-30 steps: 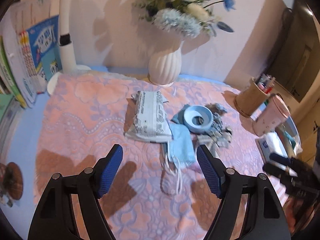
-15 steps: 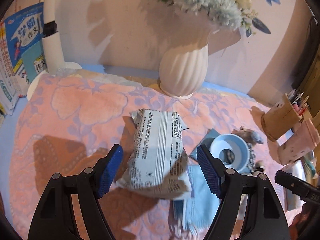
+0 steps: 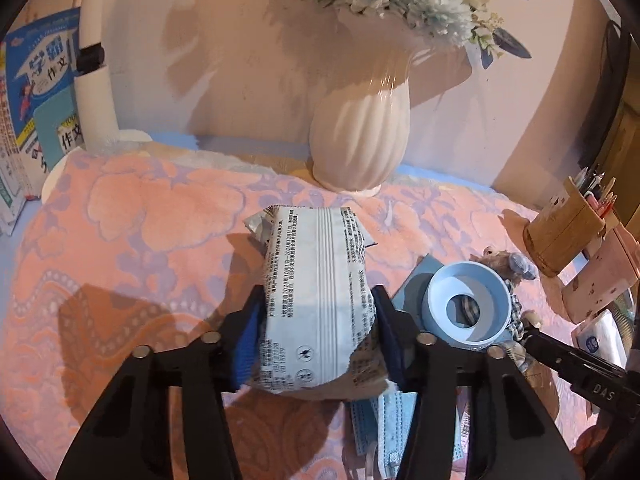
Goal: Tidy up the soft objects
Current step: 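Grasp the white wrapped packet with the left tool while the right tool grasps the beige hair tie, then carry the white packet and beige hair tie to the amber bowl and release both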
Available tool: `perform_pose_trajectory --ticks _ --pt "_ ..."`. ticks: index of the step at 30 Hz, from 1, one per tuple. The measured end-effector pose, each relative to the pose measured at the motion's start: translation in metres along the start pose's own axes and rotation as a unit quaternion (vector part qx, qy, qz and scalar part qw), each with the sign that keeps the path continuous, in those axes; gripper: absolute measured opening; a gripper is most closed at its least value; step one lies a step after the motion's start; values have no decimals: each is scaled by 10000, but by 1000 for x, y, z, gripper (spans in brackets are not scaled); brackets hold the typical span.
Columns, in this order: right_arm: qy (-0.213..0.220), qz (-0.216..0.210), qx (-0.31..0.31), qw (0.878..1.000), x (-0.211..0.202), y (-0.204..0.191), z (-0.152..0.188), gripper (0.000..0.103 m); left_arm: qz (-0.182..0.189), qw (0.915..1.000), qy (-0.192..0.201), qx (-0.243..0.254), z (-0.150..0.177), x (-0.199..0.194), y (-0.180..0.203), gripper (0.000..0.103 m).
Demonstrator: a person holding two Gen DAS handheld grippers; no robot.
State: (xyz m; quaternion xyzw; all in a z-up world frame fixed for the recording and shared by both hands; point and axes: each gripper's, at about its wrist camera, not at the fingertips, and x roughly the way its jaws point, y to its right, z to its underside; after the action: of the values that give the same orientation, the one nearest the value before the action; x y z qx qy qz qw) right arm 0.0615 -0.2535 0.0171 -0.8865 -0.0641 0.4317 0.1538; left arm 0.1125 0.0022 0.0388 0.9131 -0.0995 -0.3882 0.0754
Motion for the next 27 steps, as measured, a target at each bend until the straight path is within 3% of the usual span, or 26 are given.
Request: perform_pose_trajectory --ticks 3,8,13,17,20,22,23,24,27 --pt "219 238 -243 9992 -16 -4 2 25 -30 9999 140 83 0 -10 3 47" --pt "413 237 -641 9968 -56 -4 10 25 146 9993 311 174 3 -46 15 47" --pt "-30 199 -1210 9924 -72 -8 42 26 215 9983 393 385 28 -92 34 47" --pt "-312 626 -1659 9837 -68 -13 74 26 477 9984 122 284 65 -103 42 47" --pt "-467 535 -1601 9845 -65 -9 87 26 511 9979 -24 406 93 -107 56 47" --pt "-687 443 -1297 9882 -62 -1 89 36 554 9971 -151 492 108 -106 64 47" --pt "-788 404 -1115 9898 -61 3 91 55 586 9968 -222 506 114 -105 67 47" --pt "-775 307 -972 9918 -62 5 92 65 620 9964 -288 493 120 -103 68 47" --pt "-672 119 -698 9952 -68 6 99 73 650 9964 -327 432 129 -101 70 47"
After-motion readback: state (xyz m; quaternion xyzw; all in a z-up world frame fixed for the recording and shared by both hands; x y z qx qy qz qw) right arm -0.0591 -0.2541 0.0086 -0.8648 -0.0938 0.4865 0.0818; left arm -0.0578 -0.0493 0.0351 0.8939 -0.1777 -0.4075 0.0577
